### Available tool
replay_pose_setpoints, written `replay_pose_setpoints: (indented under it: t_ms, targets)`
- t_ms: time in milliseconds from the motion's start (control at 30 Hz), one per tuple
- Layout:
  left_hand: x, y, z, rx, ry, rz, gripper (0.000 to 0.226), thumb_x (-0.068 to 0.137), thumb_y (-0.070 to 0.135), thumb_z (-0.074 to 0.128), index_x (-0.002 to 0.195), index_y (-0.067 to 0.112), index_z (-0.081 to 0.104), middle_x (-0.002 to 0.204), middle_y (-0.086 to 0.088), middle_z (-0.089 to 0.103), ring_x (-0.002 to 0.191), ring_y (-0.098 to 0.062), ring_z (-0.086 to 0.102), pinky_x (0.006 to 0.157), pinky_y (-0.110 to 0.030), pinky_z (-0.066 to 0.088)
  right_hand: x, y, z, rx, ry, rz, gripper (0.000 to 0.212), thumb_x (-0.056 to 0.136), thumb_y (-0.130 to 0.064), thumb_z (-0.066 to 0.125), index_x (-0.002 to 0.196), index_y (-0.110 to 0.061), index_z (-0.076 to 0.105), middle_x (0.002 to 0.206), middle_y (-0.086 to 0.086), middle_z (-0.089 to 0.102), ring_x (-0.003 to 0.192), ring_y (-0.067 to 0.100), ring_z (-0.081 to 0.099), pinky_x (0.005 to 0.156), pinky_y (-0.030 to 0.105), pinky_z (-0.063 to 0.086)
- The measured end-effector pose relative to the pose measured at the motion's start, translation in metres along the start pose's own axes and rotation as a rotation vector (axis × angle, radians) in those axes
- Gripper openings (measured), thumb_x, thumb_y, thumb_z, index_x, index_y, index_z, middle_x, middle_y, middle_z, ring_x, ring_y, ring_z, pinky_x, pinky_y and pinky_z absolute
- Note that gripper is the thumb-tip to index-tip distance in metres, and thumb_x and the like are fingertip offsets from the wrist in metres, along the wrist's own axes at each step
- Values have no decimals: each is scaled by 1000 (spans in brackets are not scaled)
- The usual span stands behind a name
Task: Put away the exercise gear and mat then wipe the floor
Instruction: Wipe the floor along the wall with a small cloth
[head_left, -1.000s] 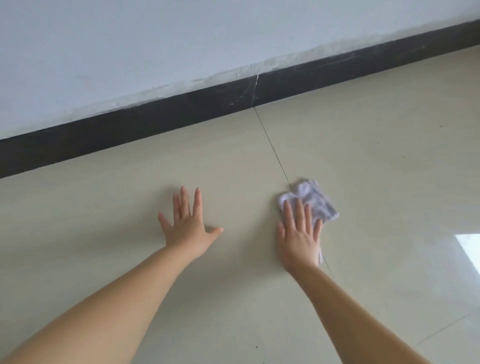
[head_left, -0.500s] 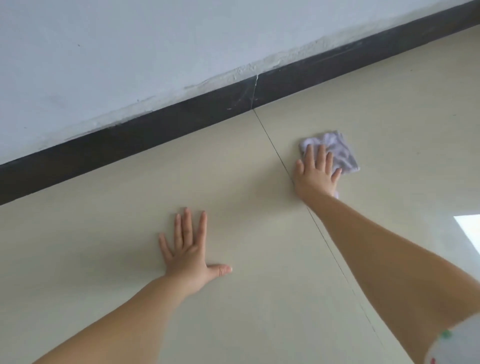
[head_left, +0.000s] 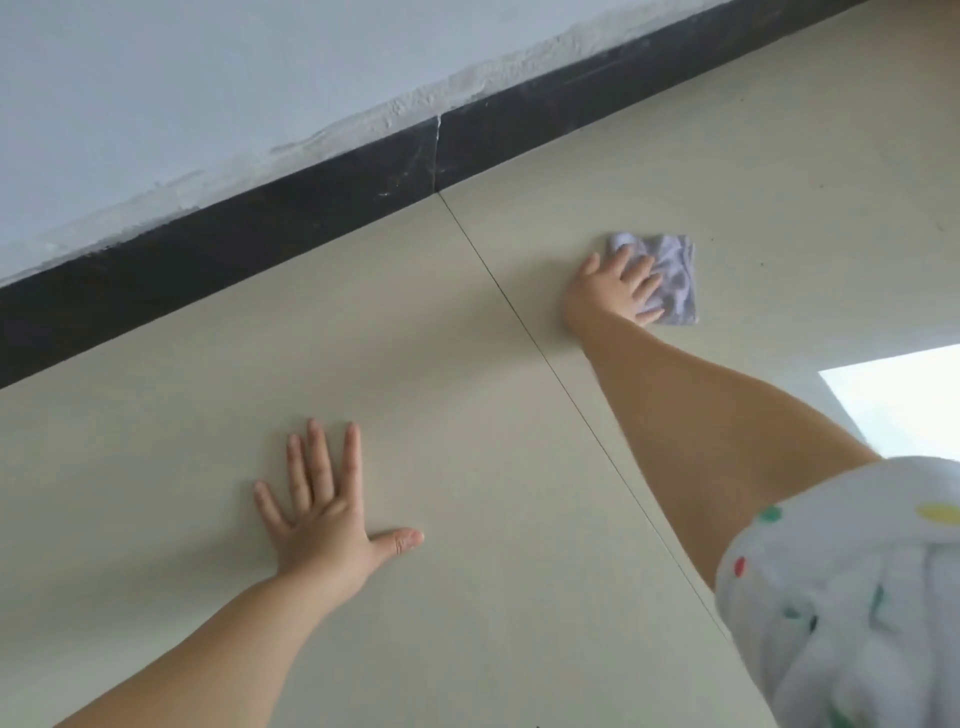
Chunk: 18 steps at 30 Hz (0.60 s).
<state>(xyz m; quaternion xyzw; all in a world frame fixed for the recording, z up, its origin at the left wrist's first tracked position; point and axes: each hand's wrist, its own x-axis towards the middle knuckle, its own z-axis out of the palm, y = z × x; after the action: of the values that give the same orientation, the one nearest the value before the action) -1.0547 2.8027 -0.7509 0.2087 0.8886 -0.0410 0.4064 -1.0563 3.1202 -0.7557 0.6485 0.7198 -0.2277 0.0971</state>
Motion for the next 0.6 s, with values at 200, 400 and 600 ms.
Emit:
replay_pose_setpoints:
  t_ms: [200, 400, 600]
  targets:
    - [0, 1, -1, -19, 15, 9, 127, 65, 78, 56, 126, 31, -44, 141, -3, -49, 138, -25, -35, 111, -58, -9, -43, -64, 44, -222, -189, -727, 54, 102, -40, 13, 152, -28, -2, 160, 1, -14, 146, 22, -17, 117, 49, -12]
    - [-1, 1, 0, -17, 59, 35, 131, 62, 75, 62, 142, 29, -32, 149, -7, -40, 139, -24, -33, 110, -61, -8, -18, 71, -2, -103, 18, -280, 53, 101, -39, 13, 152, -30, -1, 160, -2, -11, 147, 17, -13, 116, 44, -12]
    - [-1, 1, 0, -8, 61, 27, 130, 63, 75, 62, 141, 30, -32, 148, -7, -41, 139, -23, -35, 110, -61, -9, -50, 158, -9, 127, 120, 301, 55, 102, -38, 15, 153, -23, -1, 160, 2, -10, 147, 22, -13, 116, 49, -9]
